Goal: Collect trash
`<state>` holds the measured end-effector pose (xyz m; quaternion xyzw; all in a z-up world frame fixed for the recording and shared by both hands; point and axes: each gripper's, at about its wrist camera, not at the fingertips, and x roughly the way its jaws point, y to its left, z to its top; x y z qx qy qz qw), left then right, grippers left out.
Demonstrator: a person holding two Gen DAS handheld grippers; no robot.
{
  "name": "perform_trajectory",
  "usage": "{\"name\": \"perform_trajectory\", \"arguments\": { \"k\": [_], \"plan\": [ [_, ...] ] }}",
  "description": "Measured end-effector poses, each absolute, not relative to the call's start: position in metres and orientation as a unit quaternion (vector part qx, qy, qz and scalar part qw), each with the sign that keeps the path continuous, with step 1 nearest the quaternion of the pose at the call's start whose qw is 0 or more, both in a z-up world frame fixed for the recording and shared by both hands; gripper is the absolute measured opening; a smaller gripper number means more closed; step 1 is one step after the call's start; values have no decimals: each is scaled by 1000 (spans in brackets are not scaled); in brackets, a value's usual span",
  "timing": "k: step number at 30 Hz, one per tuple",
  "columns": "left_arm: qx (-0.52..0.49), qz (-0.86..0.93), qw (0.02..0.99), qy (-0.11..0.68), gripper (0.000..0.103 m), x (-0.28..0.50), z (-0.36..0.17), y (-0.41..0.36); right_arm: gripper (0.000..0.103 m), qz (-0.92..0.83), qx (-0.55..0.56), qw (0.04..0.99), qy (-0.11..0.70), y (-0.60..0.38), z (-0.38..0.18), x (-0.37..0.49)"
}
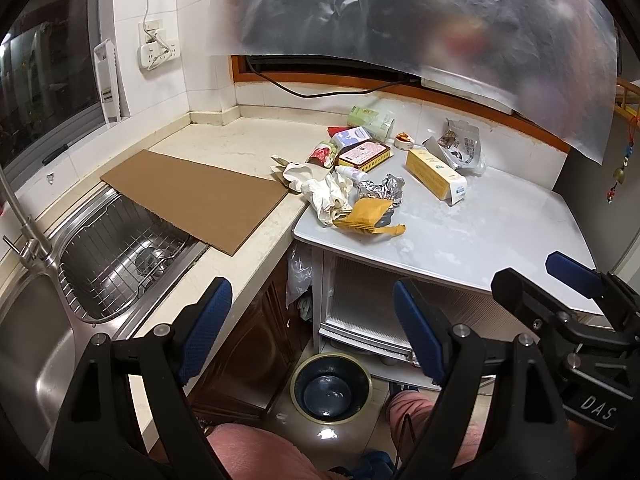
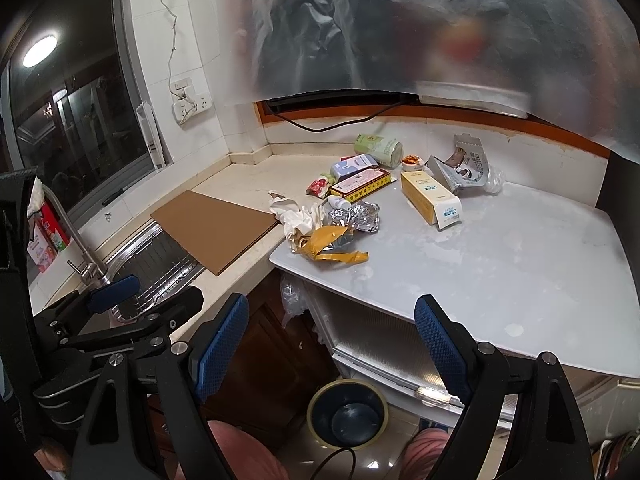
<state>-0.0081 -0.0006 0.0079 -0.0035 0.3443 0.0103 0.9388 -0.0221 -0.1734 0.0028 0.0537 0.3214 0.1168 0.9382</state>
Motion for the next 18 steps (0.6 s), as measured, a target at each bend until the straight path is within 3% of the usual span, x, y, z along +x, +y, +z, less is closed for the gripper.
{"name": "perform_trajectory", "arguments": {
  "k": [18],
  "plan": [
    [-7,12,933,358,81,-4,1,0,86,117,59,933,335,-180,-7,-10]
  ]
}}
